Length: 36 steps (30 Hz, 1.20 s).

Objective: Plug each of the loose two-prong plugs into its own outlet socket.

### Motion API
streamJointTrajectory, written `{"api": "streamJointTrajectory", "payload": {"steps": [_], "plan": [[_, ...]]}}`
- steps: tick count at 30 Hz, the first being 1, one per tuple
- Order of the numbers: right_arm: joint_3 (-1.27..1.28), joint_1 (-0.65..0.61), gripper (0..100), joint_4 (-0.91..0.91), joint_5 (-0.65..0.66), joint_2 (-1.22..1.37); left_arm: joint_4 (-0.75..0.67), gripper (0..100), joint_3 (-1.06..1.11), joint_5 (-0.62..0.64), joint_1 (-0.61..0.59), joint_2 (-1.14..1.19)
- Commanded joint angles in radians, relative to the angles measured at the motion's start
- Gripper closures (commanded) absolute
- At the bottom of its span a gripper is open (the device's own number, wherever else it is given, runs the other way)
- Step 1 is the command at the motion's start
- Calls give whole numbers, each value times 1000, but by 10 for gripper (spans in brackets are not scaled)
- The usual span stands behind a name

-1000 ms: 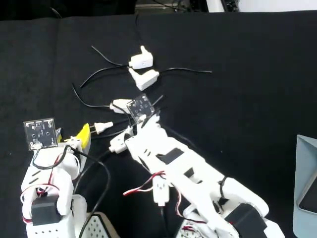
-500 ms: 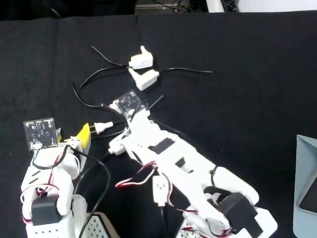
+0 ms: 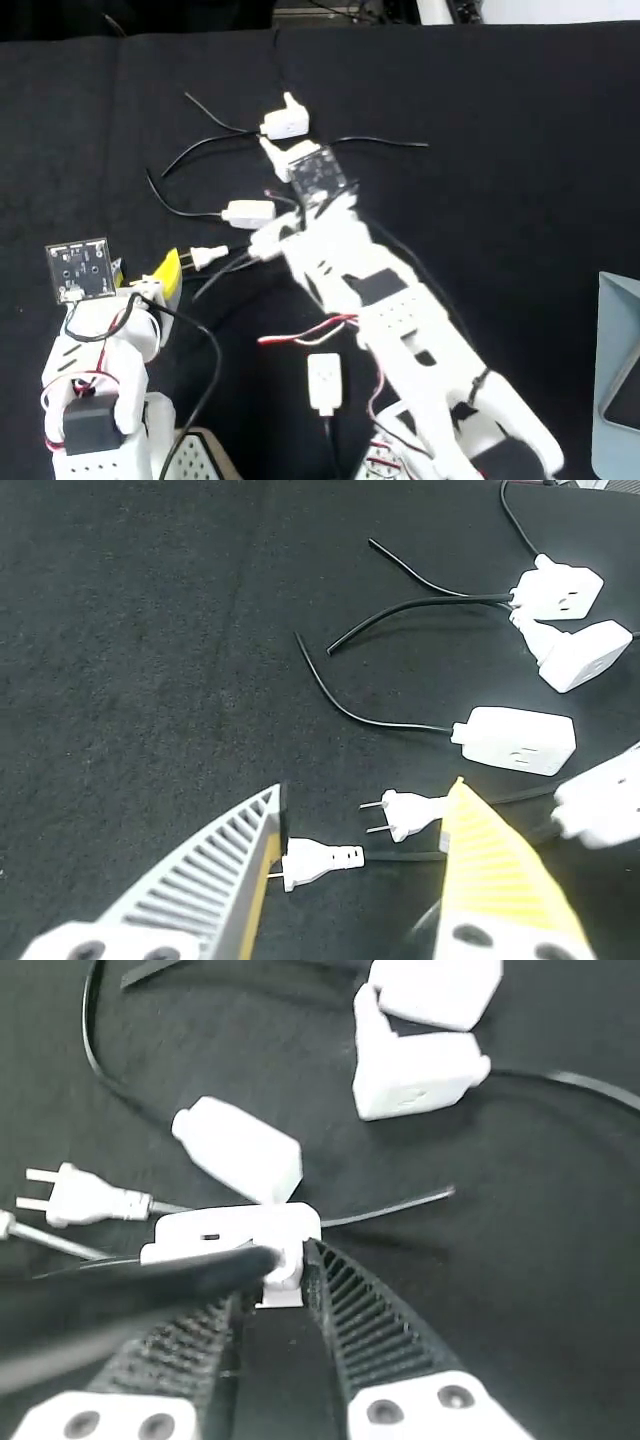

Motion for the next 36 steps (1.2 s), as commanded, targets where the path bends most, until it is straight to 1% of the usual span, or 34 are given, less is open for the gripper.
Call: {"api": "streamJointTrajectory", "payload": {"steps": [1, 4, 7, 15, 17, 19, 21, 26, 31, 36], "plan": [[-73, 49, 987, -5, -28, -68, -23, 743, -7, 12, -10, -2], [-163, 100, 986, -6, -120, -31, -23, 743, -7, 12, -10, -2], [-275, 143, 985, -5, -207, 59, -23, 743, -4, 12, -10, -2], [-541, 209, 982, -3, -393, 412, -28, 743, 10, 12, -12, -2], [-588, 221, 949, 3, -422, 478, -28, 743, 10, 12, -12, -2], [-625, 230, 874, 31, -430, 515, -28, 743, 10, 12, -12, -2], [-656, 229, 822, 89, -430, 519, -29, 743, 10, 12, -12, -2], [-693, 178, 818, 224, -414, 450, -29, 743, 8, 12, -12, -2], [-690, 66, 815, 301, -226, 427, -28, 743, 8, 12, -12, -2], [-697, -40, 814, 374, -35, 499, -26, 743, 8, 12, -12, -2]]}}
